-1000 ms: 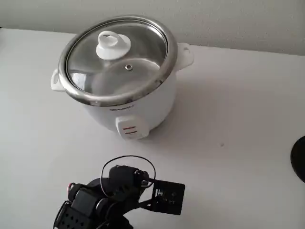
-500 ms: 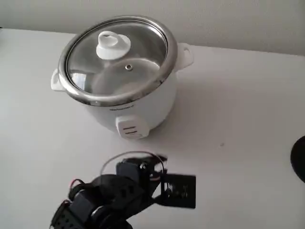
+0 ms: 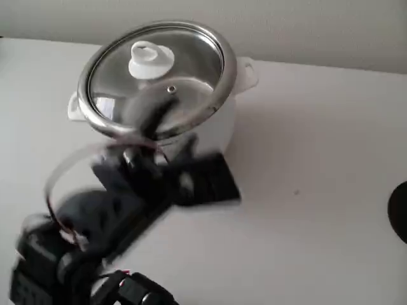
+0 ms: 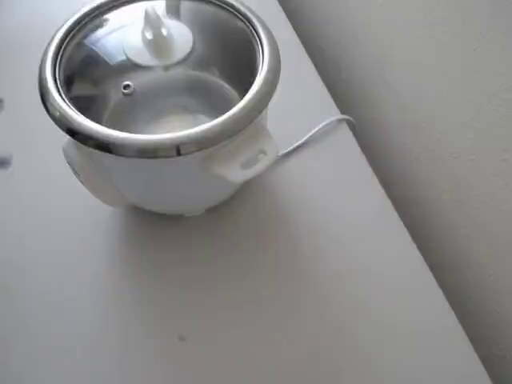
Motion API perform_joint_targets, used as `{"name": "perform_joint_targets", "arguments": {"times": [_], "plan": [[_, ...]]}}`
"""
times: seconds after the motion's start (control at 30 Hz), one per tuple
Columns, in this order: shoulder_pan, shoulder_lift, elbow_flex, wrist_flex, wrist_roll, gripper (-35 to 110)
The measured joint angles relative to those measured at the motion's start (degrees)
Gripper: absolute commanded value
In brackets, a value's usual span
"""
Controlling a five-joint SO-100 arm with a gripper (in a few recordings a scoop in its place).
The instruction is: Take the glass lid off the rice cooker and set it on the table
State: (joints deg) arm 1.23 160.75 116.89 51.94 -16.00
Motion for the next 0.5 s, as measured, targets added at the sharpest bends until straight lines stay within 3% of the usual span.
{"name": "perform_joint_targets", "arguments": {"times": [0.2,0.5], "plan": [[-13.2,-15.9,-14.1,0.0,7.8,27],[-20.1,-39.0,-28.4,-1.7,15.1,27]]}}
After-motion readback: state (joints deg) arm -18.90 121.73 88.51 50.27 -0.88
